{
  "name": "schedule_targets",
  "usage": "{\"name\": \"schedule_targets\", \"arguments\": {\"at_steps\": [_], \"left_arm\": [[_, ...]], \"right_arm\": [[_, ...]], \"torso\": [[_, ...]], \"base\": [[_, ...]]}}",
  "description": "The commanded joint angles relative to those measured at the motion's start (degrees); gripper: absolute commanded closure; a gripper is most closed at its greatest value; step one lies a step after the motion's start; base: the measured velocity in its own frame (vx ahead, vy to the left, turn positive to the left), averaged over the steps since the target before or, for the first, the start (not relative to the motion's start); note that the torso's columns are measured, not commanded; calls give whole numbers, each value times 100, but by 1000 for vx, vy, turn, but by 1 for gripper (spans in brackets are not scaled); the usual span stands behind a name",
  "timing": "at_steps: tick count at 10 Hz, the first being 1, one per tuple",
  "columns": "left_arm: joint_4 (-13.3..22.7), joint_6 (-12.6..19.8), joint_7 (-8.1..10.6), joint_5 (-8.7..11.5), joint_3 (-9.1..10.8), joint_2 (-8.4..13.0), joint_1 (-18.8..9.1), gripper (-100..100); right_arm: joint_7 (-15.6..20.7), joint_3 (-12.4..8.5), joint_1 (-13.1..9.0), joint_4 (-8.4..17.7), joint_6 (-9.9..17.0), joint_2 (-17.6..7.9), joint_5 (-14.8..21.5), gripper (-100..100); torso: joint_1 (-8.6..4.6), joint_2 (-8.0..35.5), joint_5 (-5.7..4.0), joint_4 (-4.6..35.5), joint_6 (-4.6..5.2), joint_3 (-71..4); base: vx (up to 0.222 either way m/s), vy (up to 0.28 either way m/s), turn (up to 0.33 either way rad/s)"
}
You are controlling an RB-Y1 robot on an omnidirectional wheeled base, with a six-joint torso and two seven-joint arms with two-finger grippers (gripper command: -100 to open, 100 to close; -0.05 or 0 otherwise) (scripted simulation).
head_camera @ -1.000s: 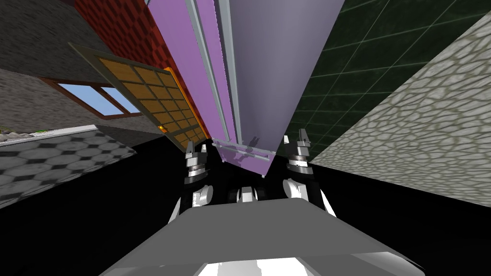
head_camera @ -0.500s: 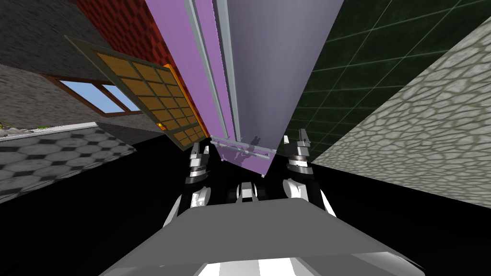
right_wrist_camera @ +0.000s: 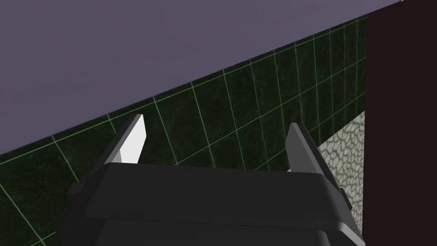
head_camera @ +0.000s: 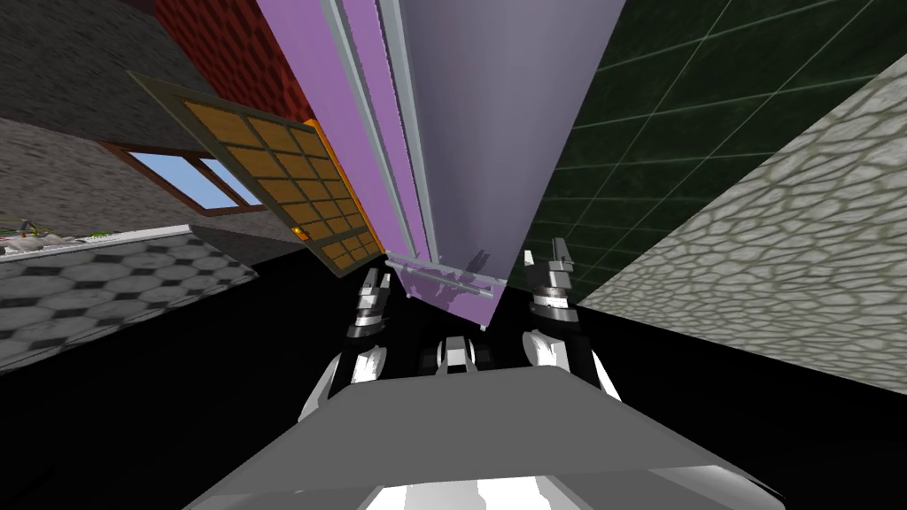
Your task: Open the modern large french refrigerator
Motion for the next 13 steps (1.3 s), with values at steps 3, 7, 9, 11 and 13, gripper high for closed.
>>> {"name": "schedule_targets", "arguments": {"at_steps": [3,7,9,11,13], "left_arm": [[573,-244,-18,-3,4,151,-117,-100],[1207,-534,-34,1,26,241,-320,-100],[1514,-637,-40,2,34,251,-391,-100],[1824,-741,-45,3,42,256,-463,-100],[2127,-846,-51,5,50,261,-535,-100]], "right_arm": [[0,0,0,0,0,0,0,0],[0,0,0,0,0,0,0,0],[0,0,0,0,0,0,0,0],[0,0,0,0,0,0,0,0],[0,0,0,0,0,0,0,0]], "torso": [[-5,-9,-2,-3,0,-6],[-16,-8,-5,-2,0,-5],[-8,-7,-4,-2,1,-5],[8,-8,1,-3,0,-6],[-2,-2,-2,-1,1,-2]], "base": [[25,-87,32],[22,-110,58],[30,-118,40],[30,-89,49],[11,-91,45]]}}
